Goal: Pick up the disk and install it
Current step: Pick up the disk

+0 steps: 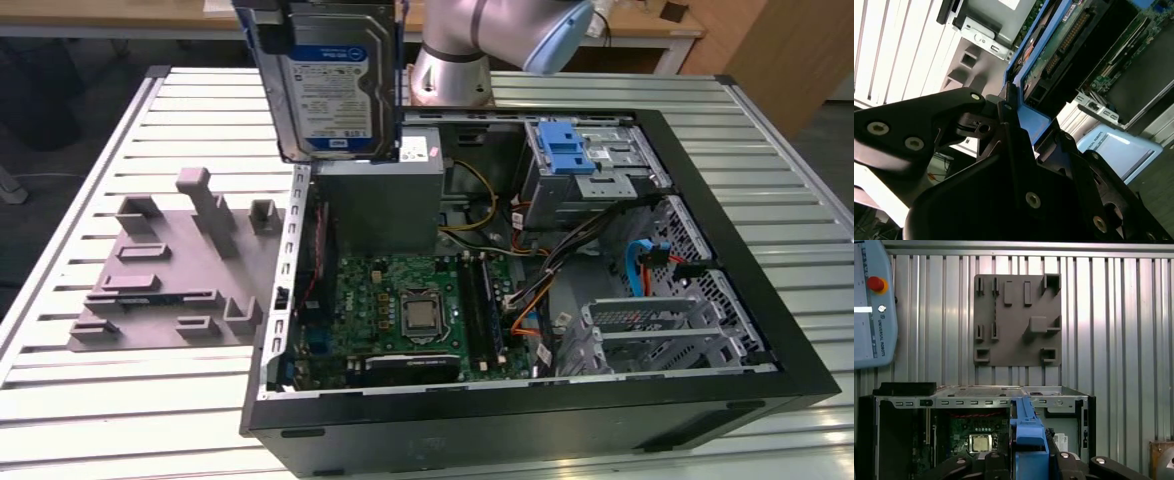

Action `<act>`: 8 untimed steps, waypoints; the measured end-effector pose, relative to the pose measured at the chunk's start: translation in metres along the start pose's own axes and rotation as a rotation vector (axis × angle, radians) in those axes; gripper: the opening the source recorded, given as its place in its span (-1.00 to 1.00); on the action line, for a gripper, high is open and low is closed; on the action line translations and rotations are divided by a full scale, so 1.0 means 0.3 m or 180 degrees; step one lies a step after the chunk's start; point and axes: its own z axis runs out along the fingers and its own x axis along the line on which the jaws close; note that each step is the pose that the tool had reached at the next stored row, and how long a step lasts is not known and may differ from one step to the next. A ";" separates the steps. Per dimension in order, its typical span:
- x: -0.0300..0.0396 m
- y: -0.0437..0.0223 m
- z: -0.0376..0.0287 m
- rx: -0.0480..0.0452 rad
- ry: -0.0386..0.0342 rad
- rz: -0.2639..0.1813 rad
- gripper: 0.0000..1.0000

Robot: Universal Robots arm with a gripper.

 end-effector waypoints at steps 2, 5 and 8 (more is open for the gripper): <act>0.000 -0.024 -0.001 0.0000 0.0000 0.0000 -0.27; 0.000 -0.061 -0.002 0.0000 0.0000 0.0000 -0.27; 0.000 -0.098 -0.003 0.0000 0.0000 0.0000 -0.27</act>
